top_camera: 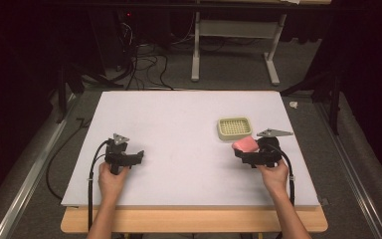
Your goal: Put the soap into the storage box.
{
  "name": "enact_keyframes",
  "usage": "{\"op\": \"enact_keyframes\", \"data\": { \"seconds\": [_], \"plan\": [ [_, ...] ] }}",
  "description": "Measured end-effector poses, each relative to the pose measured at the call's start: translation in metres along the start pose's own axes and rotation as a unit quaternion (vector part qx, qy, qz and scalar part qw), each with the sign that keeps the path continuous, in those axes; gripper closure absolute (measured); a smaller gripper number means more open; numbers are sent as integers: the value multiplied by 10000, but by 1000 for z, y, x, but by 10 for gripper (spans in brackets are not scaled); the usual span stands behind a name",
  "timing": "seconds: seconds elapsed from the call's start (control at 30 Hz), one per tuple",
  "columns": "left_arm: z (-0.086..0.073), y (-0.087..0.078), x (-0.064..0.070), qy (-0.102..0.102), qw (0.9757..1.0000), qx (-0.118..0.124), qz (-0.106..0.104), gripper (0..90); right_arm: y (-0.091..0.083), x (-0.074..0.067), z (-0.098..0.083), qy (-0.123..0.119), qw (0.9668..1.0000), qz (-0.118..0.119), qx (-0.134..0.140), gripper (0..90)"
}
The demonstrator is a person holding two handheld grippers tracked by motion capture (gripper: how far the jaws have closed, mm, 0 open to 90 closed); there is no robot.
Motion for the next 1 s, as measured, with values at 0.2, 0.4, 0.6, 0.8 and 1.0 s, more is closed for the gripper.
{"op": "enact_keyframes", "data": {
  "seconds": [0.2, 0.4, 0.6, 0.8, 1.0],
  "plan": [
    [0, 0, 0, -1, 10000, 0, -1, 156, 1, 5, 6, -3, 10000, -60, -3, 136],
    [0, 0, 0, -1, 10000, 0, -1, 156, 2, 8, 15, -7, 9999, -116, 14, 136],
    [0, 0, 0, 1, 10000, -5, 1, 156, 2, 10, 20, -14, 9999, -157, 11, 135],
    [0, 0, 0, 0, 10000, -1, -1, 156, 5, 14, 25, 39, 9998, -173, 7, 136],
    [0, 0, 0, -3, 10000, 0, -2, 155, 9, 21, 26, 174, 9996, -223, 10, 136]
  ]
}}
Point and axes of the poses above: each handheld gripper's, and its own axes: y roughly forward along the jaws, z roughly out of its top, x roughly to its right, the point moved 8 cm from there along y, roughly forward along the jaws, and after that the axes turned 14 degrees about z, right-handed, at the moved point
